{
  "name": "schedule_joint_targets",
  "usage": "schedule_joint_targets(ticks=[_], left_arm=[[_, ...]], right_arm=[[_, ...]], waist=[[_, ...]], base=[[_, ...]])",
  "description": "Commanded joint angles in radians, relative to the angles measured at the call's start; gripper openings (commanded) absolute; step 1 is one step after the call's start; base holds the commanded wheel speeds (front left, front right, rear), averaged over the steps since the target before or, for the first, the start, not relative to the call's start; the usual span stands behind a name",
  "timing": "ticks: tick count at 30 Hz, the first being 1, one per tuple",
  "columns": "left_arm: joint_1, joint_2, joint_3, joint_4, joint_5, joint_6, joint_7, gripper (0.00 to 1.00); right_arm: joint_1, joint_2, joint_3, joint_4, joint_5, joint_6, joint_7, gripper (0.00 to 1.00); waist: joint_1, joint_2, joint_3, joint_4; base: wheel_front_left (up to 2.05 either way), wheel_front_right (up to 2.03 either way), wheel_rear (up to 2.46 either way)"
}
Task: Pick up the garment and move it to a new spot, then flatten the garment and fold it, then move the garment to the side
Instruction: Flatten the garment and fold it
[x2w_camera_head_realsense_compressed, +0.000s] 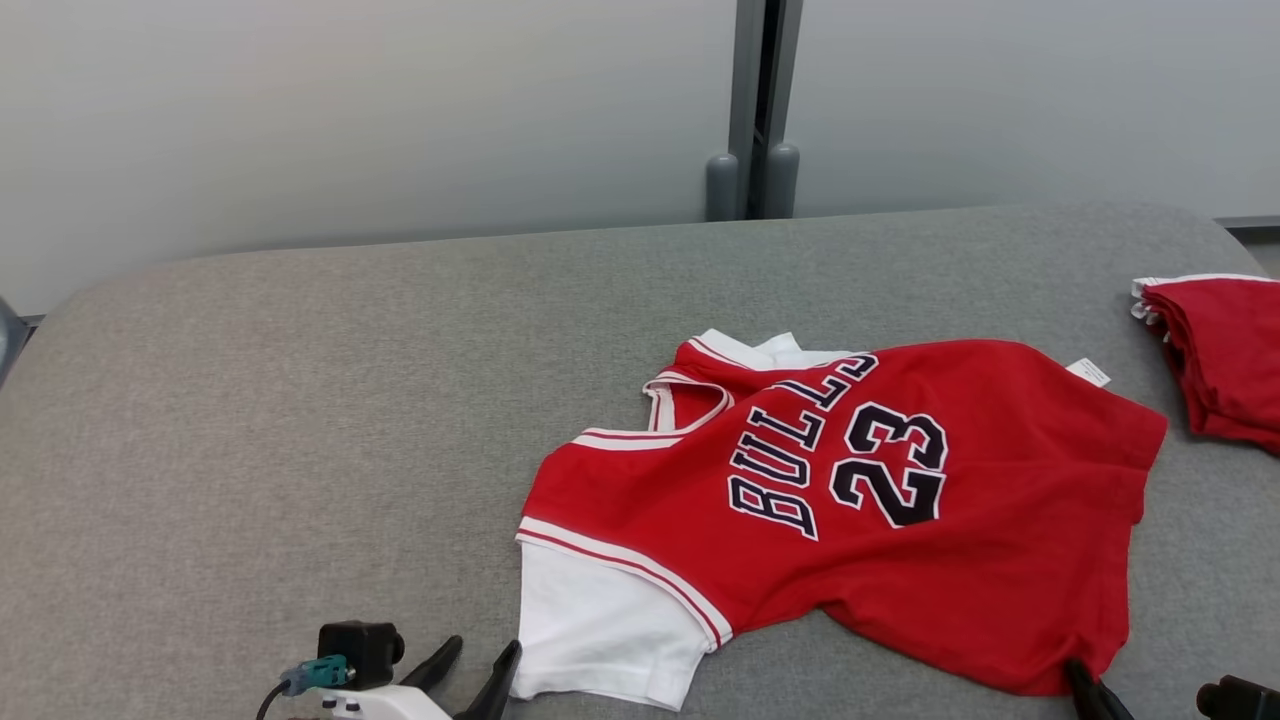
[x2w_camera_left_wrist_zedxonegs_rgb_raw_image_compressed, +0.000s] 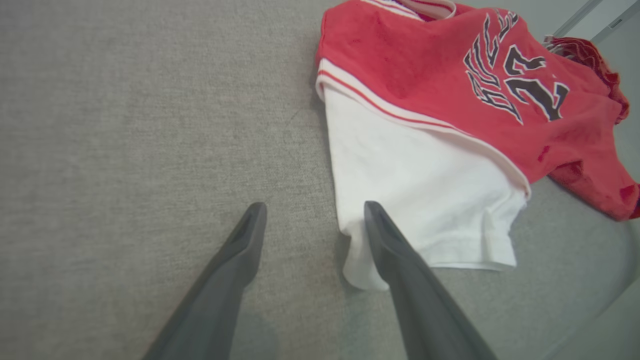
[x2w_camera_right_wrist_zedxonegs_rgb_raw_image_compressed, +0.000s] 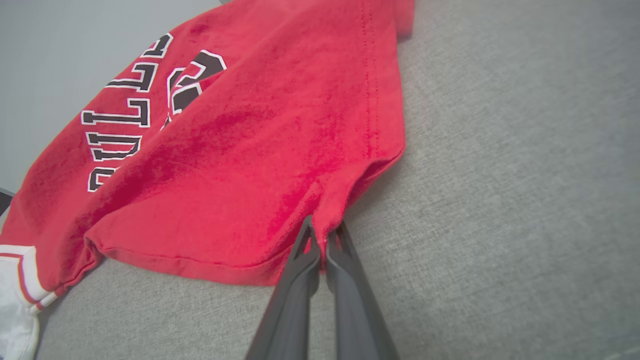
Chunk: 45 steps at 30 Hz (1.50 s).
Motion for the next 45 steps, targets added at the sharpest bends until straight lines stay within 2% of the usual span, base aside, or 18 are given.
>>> schedule_joint_targets(ticks=[1, 8, 15, 38, 39, 40, 42, 43, 45], left_arm=[[0.012, 0.017, -0.015, -0.014, -0.021, -0.001, 0.011, 1.0], [0.039, 0.082, -0.117, -0.112, -0.13, -0.001, 0.067, 1.0], [0.044, 0.108, -0.183, -0.159, -0.213, -0.001, 0.068, 1.0], [-0.06, 0.113, -0.32, -0.101, -0.342, -0.001, -0.002, 1.0], [-0.061, 0.112, -0.326, -0.099, -0.349, -0.001, -0.003, 0.95], [-0.064, 0.113, -0.333, -0.099, -0.356, -0.001, -0.004, 0.52], [-0.07, 0.118, -0.345, -0.102, -0.369, -0.001, -0.009, 0.08], [-0.072, 0.12, -0.349, -0.103, -0.377, -0.001, -0.012, 0.0], [-0.076, 0.126, -0.359, -0.105, -0.385, -0.001, -0.02, 0.0]], right_arm=[[0.002, -0.007, 0.002, 0.005, -0.005, 0.0, -0.009, 0.0], [-0.006, -0.009, 0.016, 0.022, 0.002, 0.0, -0.012, 0.0], [-0.006, -0.015, 0.029, 0.03, 0.01, 0.0, -0.013, 0.0], [-0.038, -0.02, 0.052, 0.051, 0.007, 0.0, -0.024, 0.0], [-0.04, -0.02, 0.053, 0.052, 0.008, 0.0, -0.025, 0.0], [-0.041, -0.02, 0.053, 0.052, 0.01, 0.0, -0.027, 0.0], [-0.044, -0.021, 0.053, 0.055, 0.01, 0.0, -0.028, 0.0], [-0.045, -0.022, 0.054, 0.055, 0.011, 0.0, -0.03, 0.0], [-0.046, -0.024, 0.054, 0.057, 0.012, 0.0, -0.029, 0.0]], waist=[[0.0, -0.0001, -0.007, 0.01], [0.0, -0.0001, -0.018, 0.032], [0.0, -0.0001, -0.022, 0.039], [0.0, -0.0001, 0.012, 0.024], [0.0, -0.0001, 0.013, 0.024], [0.0, -0.0001, 0.014, 0.024], [0.0, -0.0001, 0.016, 0.025], [0.0, -0.0001, 0.016, 0.026], [0.0, -0.0001, 0.015, 0.027]], base=[[0.0, 0.0, 0.0], [0.0, 0.0, 0.0], [0.0, 0.0, 0.0], [0.0, 0.0, 0.0], [0.0, 0.0, 0.0], [0.0, 0.0, 0.0], [0.0, 0.0, 0.0], [0.0, 0.0, 0.0], [0.0, 0.0, 0.0]])
